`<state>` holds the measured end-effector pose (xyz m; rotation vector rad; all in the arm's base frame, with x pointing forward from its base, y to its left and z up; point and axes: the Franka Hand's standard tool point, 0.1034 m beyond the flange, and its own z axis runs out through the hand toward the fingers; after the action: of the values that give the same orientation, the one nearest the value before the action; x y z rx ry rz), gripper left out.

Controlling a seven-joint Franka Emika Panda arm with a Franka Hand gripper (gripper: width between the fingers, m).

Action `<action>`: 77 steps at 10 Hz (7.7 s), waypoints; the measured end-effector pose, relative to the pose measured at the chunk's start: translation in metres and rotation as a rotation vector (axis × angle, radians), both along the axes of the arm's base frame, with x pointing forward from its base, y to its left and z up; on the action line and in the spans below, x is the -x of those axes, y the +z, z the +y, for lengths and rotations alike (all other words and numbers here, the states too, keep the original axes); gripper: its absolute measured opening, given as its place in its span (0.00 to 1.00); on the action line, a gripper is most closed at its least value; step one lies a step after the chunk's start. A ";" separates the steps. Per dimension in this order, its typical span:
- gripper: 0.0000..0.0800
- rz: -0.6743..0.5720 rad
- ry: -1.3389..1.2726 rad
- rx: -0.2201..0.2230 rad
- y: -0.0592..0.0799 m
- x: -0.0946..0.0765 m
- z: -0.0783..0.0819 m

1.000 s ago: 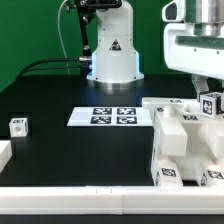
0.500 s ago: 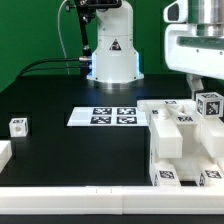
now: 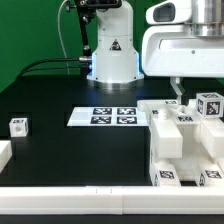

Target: Assemble chair

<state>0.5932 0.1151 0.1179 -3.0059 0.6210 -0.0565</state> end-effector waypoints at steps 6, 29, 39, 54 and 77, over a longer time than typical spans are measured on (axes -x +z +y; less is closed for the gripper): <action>0.35 0.007 0.120 0.017 -0.001 -0.001 -0.002; 0.81 0.019 -0.007 0.031 -0.004 -0.002 -0.002; 0.35 0.054 -0.813 -0.064 -0.005 -0.002 0.003; 0.81 0.006 -0.100 -0.011 -0.004 -0.003 0.003; 0.81 0.010 -0.216 0.008 -0.004 -0.003 -0.006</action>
Offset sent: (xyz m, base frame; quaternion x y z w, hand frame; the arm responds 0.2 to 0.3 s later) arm 0.0000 0.0000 0.0000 0.0000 0.0000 0.0650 0.9979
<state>0.5958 0.1094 0.1138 -2.9345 0.9459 -0.0559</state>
